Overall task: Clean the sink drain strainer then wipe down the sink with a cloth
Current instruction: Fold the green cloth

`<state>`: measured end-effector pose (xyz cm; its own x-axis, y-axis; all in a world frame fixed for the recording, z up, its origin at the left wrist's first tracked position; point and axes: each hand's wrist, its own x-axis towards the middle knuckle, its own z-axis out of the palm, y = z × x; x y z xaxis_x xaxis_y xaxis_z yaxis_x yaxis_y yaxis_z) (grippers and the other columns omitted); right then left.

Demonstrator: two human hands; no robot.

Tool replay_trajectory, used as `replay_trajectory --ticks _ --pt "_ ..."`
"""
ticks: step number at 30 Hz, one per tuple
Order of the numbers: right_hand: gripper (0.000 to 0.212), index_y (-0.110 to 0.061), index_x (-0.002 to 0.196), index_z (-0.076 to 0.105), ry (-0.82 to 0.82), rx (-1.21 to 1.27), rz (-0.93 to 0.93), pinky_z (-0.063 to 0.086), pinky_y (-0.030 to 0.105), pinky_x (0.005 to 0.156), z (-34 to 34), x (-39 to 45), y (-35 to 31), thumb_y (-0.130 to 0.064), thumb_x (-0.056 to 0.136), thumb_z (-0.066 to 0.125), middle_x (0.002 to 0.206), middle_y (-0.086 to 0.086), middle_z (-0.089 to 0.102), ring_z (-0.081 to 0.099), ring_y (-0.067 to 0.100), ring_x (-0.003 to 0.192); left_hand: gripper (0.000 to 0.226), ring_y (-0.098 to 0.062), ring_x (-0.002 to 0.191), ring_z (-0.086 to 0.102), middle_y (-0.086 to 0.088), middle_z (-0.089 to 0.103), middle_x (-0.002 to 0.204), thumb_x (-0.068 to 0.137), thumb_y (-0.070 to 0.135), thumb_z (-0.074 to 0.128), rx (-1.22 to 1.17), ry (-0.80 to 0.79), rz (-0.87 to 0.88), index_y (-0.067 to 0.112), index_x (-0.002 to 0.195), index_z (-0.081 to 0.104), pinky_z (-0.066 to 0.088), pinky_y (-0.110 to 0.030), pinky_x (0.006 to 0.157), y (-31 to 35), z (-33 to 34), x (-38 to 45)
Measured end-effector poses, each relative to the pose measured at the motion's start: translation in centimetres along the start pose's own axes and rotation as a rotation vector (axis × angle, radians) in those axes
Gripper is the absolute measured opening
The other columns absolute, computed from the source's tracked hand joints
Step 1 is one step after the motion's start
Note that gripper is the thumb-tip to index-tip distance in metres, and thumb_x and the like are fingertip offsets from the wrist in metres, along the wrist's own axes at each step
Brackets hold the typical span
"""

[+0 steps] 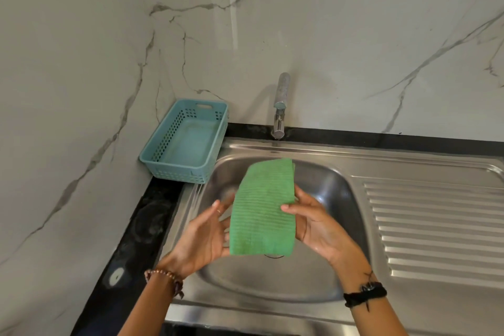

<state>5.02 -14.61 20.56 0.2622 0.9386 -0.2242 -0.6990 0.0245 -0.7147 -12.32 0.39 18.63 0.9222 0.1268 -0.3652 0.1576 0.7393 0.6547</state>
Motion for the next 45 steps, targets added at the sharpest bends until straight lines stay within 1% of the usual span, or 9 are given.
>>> replay_trajectory --ticks 10,15,19,24,27,33,39,41,45 --pt "0.091 -0.029 0.15 0.008 0.284 -0.324 0.19 0.057 0.027 0.066 -2.5 -0.7 3.3 0.014 0.083 0.052 0.118 0.001 0.064 0.066 0.017 0.097 0.035 -0.014 0.077 0.067 0.001 0.068 0.096 0.091 0.006 0.051 0.544 0.379 -0.132 0.011 0.126 0.048 0.054 -0.024 0.061 -1.9 1.4 2.8" --pt "0.09 -0.057 0.135 0.03 0.133 -0.528 0.035 0.056 0.025 0.072 -2.0 -1.2 1.5 0.009 0.081 0.059 0.125 -0.015 0.063 0.066 0.01 0.105 0.061 -0.011 0.082 0.069 0.001 0.067 0.112 0.089 0.004 0.054 0.557 0.312 0.059 0.047 0.125 0.03 0.054 -0.023 0.058 -0.4 2.3 1.4" --pt "0.09 -0.053 0.136 0.025 0.064 -0.685 0.134 0.057 0.028 0.07 -1.1 -0.4 1.4 0.012 0.082 0.056 0.134 -0.031 0.042 0.069 0.005 0.086 0.054 -0.018 0.099 0.06 -0.003 0.055 0.127 0.09 0.001 0.05 0.666 0.311 0.009 0.027 0.136 0.037 0.053 -0.03 0.075 0.7 2.0 0.8" --pt "0.087 -0.03 0.147 0.022 0.037 -0.592 0.153 0.058 0.022 0.065 1.2 3.2 -0.7 0.016 0.081 0.055 0.159 -0.003 0.012 0.069 0.004 0.083 0.059 -0.012 0.104 0.057 -0.001 0.045 0.136 0.089 -0.002 0.052 0.712 0.299 0.023 0.024 0.139 0.034 0.056 -0.022 0.072 4.8 1.0 -0.3" --pt "0.086 -0.031 0.145 0.028 -0.022 -0.578 0.117 0.059 0.022 0.063 4.5 7.4 -3.8 0.018 0.079 0.055 0.153 0.007 0.029 0.065 0.016 0.104 0.066 -0.003 0.092 0.058 0.005 0.047 0.124 0.087 -0.006 0.051 0.759 0.325 0.164 0.037 0.133 0.031 0.057 -0.018 0.066 10.1 0.5 -0.5" --pt "0.072 -0.02 0.137 0.043 -0.143 -0.384 0.085 0.06 0.021 0.063 9.7 17.7 -9.5 0.014 0.075 0.056 0.096 -0.002 0.074 0.072 0.011 0.074 0.066 -0.004 0.083 0.057 0.009 0.04 0.131 0.087 -0.008 0.051 0.971 0.36 0.378 0.044 0.125 0.037 0.054 -0.015 0.055 22.7 -1.0 1.1" --pt "0.073 -0.005 0.147 0.019 -0.034 -1.098 -0.022 0.052 0.033 0.081 10.4 26.9 -6.8 0.018 0.083 0.047 0.149 0.021 0.032 0.05 0.027 0.117 0.084 -0.029 0.14 0.025 -0.011 0.008 0.155 0.082 -0.01 0.058 1.493 0.365 0.107 0.009 0.147 0.008 0.033 -0.032 0.109 25.8 -7.7 7.8" --pt "0.068 -0.003 0.147 0.012 -0.064 -1.558 0.047 0.039 0.04 0.106 10.2 29.0 -3.7 0.005 0.09 0.048 0.156 0.026 0.007 0.036 0.035 0.134 0.082 -0.031 0.138 0.028 -0.014 0.009 0.155 0.084 0.001 0.06 1.693 0.389 -0.159 0.008 0.147 0.007 0.029 -0.037 0.112 23.8 -10.3 10.4" --pt "0.062 -0.005 0.149 0.012 -0.093 -2.043 0.325 0.039 0.041 0.104 10.5 30.9 0.7 -0.01 0.096 0.044 0.154 0.031 -0.01 0.042 0.036 0.132 0.073 -0.035 0.132 0.037 -0.016 0.018 0.154 0.092 0.006 0.048 1.639 0.565 -0.495 0.007 0.147 0.0 0.035 -0.041 0.107 19.6 -13.8 13.1"
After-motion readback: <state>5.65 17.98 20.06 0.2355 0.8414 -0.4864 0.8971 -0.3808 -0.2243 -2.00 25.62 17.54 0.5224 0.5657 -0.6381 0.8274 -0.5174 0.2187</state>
